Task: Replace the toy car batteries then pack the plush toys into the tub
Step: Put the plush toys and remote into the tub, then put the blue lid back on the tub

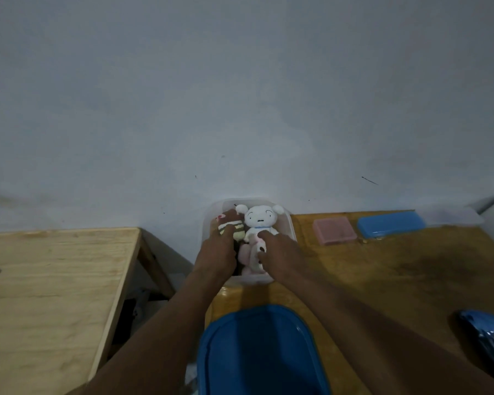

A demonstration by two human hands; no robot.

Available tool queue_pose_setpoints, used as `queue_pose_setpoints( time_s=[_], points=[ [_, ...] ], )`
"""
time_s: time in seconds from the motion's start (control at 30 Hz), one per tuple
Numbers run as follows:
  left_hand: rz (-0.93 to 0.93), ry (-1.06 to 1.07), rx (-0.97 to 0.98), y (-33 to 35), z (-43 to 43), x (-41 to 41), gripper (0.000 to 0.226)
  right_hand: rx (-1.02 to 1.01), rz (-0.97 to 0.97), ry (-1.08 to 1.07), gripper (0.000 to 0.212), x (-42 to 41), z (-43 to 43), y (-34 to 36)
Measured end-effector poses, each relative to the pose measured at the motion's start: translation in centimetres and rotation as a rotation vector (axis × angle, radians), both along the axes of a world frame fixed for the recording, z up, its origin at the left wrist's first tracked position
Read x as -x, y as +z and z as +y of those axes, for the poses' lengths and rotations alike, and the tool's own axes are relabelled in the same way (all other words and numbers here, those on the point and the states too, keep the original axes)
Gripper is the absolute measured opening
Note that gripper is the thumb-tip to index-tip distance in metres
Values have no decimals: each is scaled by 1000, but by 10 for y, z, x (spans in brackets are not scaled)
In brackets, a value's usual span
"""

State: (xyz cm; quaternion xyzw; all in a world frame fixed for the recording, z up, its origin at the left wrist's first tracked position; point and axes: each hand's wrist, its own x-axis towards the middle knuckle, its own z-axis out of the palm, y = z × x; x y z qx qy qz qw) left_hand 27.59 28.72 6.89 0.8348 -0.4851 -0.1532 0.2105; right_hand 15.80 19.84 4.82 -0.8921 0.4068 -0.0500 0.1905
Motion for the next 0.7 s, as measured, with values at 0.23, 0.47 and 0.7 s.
queue_pose_setpoints(
  time_s=[0.23, 0.47, 0.7],
  points=[
    [-61, 8, 137, -19, 31, 21, 27, 154, -118, -114, 25, 50, 41, 5],
    [-87, -17, 298, -39, 91, 62, 16, 59, 166, -144, 19, 118, 84, -24],
    [58, 305, -44, -76, 168, 97, 40, -142, 211, -201, 32, 158, 121, -45]
  ],
)
